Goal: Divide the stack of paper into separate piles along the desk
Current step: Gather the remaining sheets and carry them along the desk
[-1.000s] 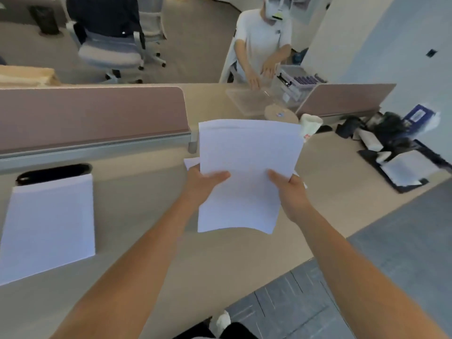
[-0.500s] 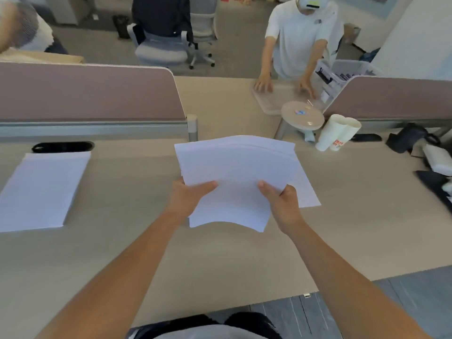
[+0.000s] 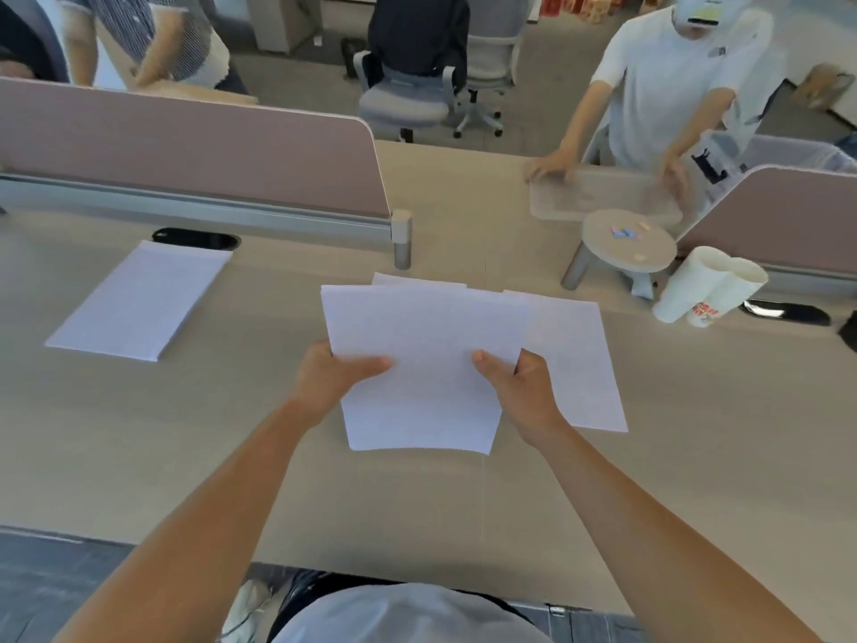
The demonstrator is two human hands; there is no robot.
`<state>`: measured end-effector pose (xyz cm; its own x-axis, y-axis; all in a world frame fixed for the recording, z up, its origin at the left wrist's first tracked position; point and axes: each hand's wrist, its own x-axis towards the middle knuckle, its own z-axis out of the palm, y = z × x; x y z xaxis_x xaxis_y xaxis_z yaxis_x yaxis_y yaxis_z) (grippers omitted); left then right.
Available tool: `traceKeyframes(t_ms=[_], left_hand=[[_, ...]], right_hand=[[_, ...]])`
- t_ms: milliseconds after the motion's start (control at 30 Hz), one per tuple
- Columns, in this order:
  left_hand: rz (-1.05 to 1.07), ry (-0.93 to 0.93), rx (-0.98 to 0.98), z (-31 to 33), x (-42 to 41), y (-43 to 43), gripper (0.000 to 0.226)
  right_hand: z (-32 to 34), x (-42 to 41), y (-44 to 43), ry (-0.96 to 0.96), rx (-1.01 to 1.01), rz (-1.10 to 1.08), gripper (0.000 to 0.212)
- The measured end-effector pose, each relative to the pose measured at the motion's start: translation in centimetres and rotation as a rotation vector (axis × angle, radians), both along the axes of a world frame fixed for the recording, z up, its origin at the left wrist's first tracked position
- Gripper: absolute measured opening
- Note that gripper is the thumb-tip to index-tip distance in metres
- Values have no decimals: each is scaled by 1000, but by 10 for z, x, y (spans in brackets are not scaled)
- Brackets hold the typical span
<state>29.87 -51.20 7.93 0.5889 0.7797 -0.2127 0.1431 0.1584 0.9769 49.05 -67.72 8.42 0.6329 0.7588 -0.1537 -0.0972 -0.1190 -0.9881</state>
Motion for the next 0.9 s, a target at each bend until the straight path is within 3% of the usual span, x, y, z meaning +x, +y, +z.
traceKeyframes(t_ms=[100, 167, 400, 600, 767, 900], left_hand=[[-46, -20, -5, -4, -10, -1, 57], [-45, -37, -22, -5, -9, -5, 65], [39, -83, -11, -4, 6, -15, 28], [-39, -160, 15, 1, 10, -13, 40], [-18, -180, 67, 5, 16, -16, 35], [-32, -132, 43, 0, 13, -14, 30]], right_hand=[[-8, 2, -9, 59, -48, 46, 14], [-13, 2, -10, 118, -64, 52, 16], [-8, 2, -4, 170, 2, 56, 10], [3, 15, -5, 142, 28, 104, 23], [9, 18, 3, 128, 34, 75, 10], [4, 19, -1, 114, 19, 102, 13]])
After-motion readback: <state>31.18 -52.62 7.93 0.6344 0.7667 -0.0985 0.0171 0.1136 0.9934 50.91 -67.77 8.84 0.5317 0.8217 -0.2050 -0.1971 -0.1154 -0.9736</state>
